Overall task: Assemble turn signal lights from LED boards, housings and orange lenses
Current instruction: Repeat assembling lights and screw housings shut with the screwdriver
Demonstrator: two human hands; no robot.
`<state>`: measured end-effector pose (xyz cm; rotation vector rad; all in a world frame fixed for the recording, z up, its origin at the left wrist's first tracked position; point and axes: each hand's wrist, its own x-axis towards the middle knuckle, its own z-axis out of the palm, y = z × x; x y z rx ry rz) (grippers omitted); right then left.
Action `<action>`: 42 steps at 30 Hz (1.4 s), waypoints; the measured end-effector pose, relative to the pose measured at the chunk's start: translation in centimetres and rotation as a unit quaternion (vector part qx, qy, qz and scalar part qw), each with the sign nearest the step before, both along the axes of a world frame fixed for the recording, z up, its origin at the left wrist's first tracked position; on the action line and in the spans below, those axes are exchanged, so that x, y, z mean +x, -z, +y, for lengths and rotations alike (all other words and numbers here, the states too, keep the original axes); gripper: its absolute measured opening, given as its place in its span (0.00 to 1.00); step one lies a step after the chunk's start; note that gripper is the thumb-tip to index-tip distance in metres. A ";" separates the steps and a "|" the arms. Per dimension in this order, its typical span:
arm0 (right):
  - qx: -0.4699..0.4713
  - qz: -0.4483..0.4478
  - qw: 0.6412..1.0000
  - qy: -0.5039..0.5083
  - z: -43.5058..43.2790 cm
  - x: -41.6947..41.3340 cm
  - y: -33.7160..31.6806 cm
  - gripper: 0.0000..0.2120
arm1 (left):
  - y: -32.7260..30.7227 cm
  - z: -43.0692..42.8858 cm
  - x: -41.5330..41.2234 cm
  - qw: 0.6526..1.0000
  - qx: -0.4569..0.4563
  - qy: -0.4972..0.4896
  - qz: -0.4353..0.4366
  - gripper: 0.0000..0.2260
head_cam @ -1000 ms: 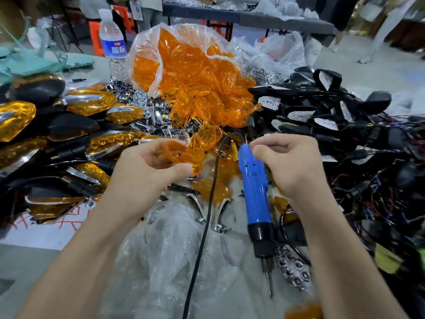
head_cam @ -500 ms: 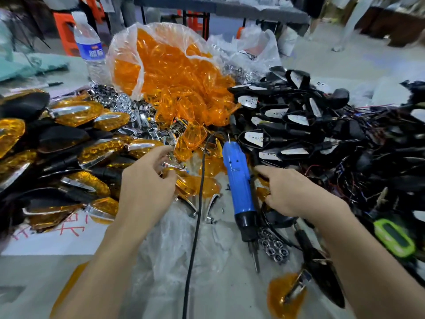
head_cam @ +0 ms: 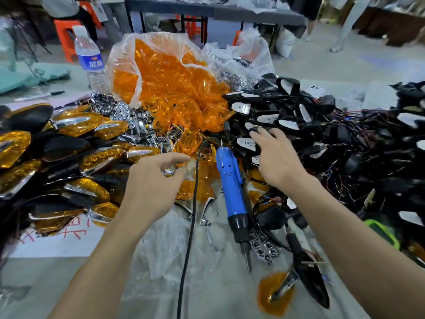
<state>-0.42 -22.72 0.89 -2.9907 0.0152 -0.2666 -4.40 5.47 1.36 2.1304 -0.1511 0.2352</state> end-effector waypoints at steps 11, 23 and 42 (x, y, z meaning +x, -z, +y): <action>0.158 -0.067 0.977 -0.126 4.6 -0.9 -5.6 0.10 | -1.5 -2.5 -0.5 0.994 -0.073 0.062 0.052 0.14; 0.258 0.025 0.947 -0.192 13.6 -5.9 -5.7 0.23 | -2.6 0.7 2.4 0.777 -0.596 -0.177 0.095 0.12; 0.593 0.069 0.797 -0.088 15.0 -7.0 -2.6 0.11 | 0.1 -1.1 -2.7 0.931 -0.342 0.030 0.123 0.11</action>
